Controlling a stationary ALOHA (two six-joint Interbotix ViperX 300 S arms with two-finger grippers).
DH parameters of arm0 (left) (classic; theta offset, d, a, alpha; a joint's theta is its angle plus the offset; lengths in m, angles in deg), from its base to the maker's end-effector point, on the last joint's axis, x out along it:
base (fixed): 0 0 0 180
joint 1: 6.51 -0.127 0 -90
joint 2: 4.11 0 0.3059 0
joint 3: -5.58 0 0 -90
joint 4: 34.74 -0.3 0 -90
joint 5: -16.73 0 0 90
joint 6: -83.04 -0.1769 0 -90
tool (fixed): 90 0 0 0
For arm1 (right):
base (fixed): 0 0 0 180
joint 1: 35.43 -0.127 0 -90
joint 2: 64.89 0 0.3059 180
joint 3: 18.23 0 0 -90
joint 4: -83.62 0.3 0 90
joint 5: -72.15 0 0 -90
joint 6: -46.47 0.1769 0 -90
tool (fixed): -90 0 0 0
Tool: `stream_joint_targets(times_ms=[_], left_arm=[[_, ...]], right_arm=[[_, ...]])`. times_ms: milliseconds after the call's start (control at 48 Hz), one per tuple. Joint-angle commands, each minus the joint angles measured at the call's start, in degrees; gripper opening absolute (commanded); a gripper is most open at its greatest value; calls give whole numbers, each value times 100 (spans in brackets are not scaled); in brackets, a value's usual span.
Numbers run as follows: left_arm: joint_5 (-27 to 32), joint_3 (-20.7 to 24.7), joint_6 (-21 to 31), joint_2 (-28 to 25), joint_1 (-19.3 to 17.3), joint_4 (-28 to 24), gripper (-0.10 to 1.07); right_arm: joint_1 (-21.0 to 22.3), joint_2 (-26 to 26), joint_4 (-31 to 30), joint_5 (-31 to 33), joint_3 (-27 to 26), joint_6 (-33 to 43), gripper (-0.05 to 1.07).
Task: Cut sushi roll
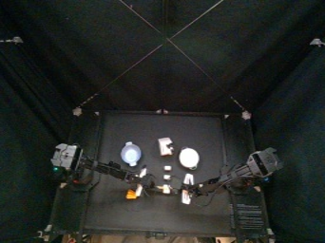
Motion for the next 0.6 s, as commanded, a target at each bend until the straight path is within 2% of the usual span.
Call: stream_joint_targets(times_ms=[0,583], left_arm=[[44,-79,-9,18,185,-18,22],[53,-18,-18,-325,185,-26,22]], right_arm=[[9,88,35,53,18,35,35],[44,-105,62,-44,70,35,35]])
